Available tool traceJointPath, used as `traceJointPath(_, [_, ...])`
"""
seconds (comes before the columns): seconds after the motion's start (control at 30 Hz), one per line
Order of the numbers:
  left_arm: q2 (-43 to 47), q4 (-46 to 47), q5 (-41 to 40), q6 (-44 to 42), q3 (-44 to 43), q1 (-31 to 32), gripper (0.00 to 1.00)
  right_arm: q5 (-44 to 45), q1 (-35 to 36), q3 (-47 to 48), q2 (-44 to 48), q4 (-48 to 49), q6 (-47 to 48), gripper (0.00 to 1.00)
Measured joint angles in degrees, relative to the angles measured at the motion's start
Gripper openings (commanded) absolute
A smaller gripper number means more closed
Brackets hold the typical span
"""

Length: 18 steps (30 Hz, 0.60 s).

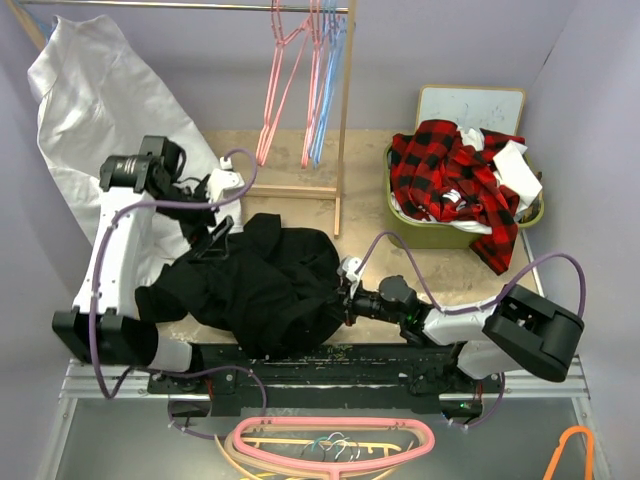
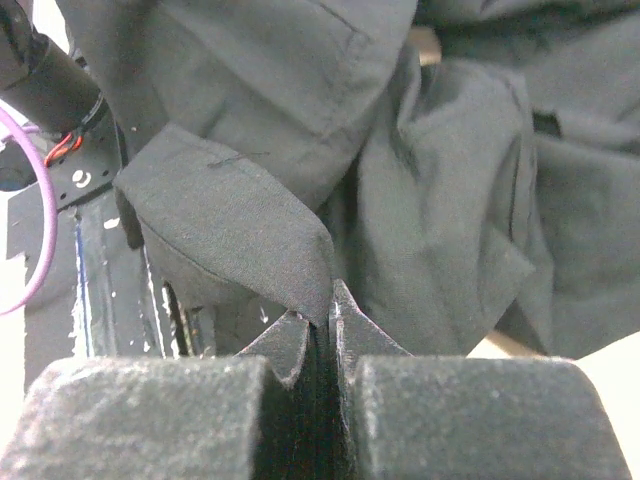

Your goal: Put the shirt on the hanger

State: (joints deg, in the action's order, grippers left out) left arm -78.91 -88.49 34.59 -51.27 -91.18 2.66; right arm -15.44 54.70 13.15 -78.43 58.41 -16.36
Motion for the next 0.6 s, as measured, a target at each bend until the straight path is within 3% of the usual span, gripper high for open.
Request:
traceJointPath(0.33, [-24.5, 3.5, 4.2, -3.7, -4.8, 4.2, 0.99, 2.4, 2.1, -0.7, -2.9, 8.8, 4.9, 0.0])
traceJointPath(0.6, [-33.6, 3.8, 4.7, -5.2, -8.5, 5.4, 1.0, 2.6, 2.2, -0.9, -4.4, 11.7, 4.9, 0.0])
